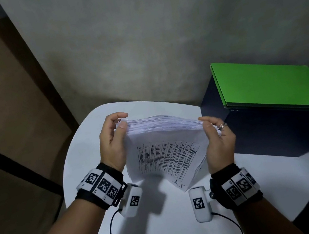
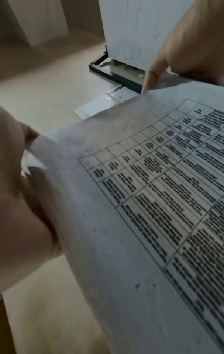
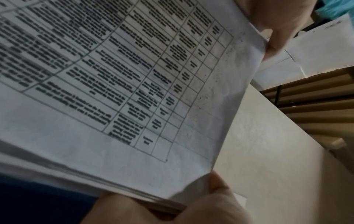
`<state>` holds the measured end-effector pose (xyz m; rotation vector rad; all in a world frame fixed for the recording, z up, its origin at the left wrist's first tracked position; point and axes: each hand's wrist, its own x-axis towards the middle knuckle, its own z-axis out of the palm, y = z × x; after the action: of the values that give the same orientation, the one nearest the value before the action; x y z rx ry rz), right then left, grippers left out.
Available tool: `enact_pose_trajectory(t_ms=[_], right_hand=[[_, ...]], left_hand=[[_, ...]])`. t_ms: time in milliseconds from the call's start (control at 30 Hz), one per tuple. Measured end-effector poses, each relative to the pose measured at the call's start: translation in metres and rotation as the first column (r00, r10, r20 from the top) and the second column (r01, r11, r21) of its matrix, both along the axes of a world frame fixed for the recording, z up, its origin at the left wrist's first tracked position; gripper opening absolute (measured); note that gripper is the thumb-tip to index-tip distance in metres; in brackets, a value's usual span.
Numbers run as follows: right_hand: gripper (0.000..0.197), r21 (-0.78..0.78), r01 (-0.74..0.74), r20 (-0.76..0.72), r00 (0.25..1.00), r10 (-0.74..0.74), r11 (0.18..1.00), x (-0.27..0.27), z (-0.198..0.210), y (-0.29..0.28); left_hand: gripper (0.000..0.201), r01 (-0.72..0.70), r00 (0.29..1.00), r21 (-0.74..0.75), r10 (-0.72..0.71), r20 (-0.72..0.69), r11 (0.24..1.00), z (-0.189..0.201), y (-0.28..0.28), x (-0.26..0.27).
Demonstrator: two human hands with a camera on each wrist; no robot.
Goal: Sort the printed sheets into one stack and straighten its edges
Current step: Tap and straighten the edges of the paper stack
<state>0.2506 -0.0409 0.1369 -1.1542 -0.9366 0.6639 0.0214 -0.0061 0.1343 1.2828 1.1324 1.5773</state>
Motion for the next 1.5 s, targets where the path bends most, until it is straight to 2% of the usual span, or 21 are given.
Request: enact_pose_trajectory(t_ms=[67, 167, 200, 267, 367, 400, 500, 567, 633, 733, 900, 1000, 1067, 1133, 1200, 1267, 1333, 1400, 1500], right_hand=[[0.015, -0.037, -0.050, -0.018, 0.999, 0.050, 0.998, 0.003, -0.003, -0.002], [0.055, -0.099, -0.174, 0.050, 0.982, 0.180, 0.980, 0.009, -0.012, -0.007], [0.065, -0.116, -0.186, 0.065, 0.979, 0.194, 0.976, 0.009, -0.013, -0.008], [0.069, -0.153, -0.166, 0.047, 0.984, 0.175, 0.974, 0.007, -0.017, -0.008], [0.039, -0.222, -0.129, 0.008, 0.991, 0.134, 0.967, 0.003, -0.016, -0.006], [0.033, -0.224, -0.131, -0.016, 0.991, 0.131, 0.966, 0.004, -0.015, -0.006], [0.031, -0.138, -0.182, -0.033, 0.983, 0.179, 0.974, 0.013, -0.009, -0.008], [0.048, -0.102, -0.247, 0.007, 0.969, 0.249, 0.964, 0.018, -0.011, -0.008], [0.062, -0.134, -0.281, 0.039, 0.957, 0.289, 0.950, 0.017, -0.012, -0.008], [0.067, -0.145, -0.281, 0.063, 0.954, 0.293, 0.949, 0.015, -0.012, -0.002], [0.066, -0.159, -0.235, 0.075, 0.966, 0.249, 0.959, 0.019, -0.017, 0.000], [0.032, -0.136, -0.291, -0.017, 0.957, 0.291, 0.947, 0.009, -0.013, 0.000], [0.016, -0.090, -0.285, -0.014, 0.958, 0.285, 0.954, 0.005, -0.007, -0.001], [0.014, -0.044, -0.279, 0.015, 0.960, 0.280, 0.959, 0.008, 0.001, -0.003], [0.020, -0.051, -0.312, -0.024, 0.950, 0.311, 0.949, 0.017, 0.006, -0.004], [0.033, -0.128, -0.304, -0.023, 0.952, 0.304, 0.944, 0.027, -0.002, -0.002], [0.035, -0.268, -0.284, -0.031, 0.957, 0.287, 0.920, 0.032, -0.017, 0.000], [0.030, -0.356, -0.251, 0.014, 0.962, 0.274, 0.900, 0.030, -0.030, 0.000], [0.025, -0.350, -0.210, 0.003, 0.974, 0.225, 0.913, 0.023, -0.036, 0.001]], left_hand=[[0.047, 0.031, 0.999, -0.002, -0.031, 0.021, 1.000, -0.001, 0.000, -0.003], [0.098, 0.237, 0.971, -0.028, -0.237, -0.026, 0.971, -0.018, -0.003, -0.014], [0.105, 0.268, 0.961, -0.047, -0.271, -0.059, 0.962, -0.024, -0.004, -0.016], [0.095, 0.228, 0.964, -0.086, -0.237, -0.120, 0.970, -0.027, -0.006, -0.019], [0.043, 0.103, 0.960, -0.107, -0.127, -0.251, 0.989, -0.022, -0.001, -0.015], [0.033, 0.081, 0.964, -0.096, -0.103, -0.244, 0.992, -0.021, 0.000, -0.014], [0.038, 0.119, 0.982, -0.069, -0.127, -0.141, 0.991, -0.015, 0.001, -0.016], [0.062, 0.209, 0.971, -0.058, -0.214, -0.104, 0.976, -0.020, 0.001, -0.021], [0.086, 0.262, 0.960, -0.095, -0.270, -0.074, 0.960, -0.021, -0.003, -0.021], [0.100, 0.290, 0.954, -0.106, -0.295, -0.042, 0.951, -0.017, -0.003, -0.017], [0.085, 0.241, 0.967, -0.131, -0.250, -0.057, 0.962, -0.014, -0.001, -0.021], [0.047, 0.236, 0.964, -0.155, -0.251, -0.086, 0.959, -0.015, -0.003, -0.016], [0.032, 0.187, 0.978, -0.142, -0.198, -0.069, 0.972, -0.010, -0.005, -0.013], [0.031, 0.155, 0.985, -0.112, -0.162, -0.054, 0.982, -0.007, -0.005, -0.016], [0.035, 0.180, 0.976, -0.118, -0.192, -0.102, 0.977, -0.005, -0.004, -0.020], [0.042, 0.248, 0.946, -0.191, -0.280, -0.163, 0.950, -0.013, -0.004, -0.023], [0.047, 0.269, 0.931, -0.268, -0.321, -0.174, 0.925, -0.026, -0.005, -0.024], [0.041, 0.254, 0.934, -0.255, -0.304, -0.185, 0.933, -0.035, -0.005, -0.020], [0.027, 0.222, 0.946, -0.200, -0.260, -0.191, 0.954, -0.034, -0.005, -0.013]])
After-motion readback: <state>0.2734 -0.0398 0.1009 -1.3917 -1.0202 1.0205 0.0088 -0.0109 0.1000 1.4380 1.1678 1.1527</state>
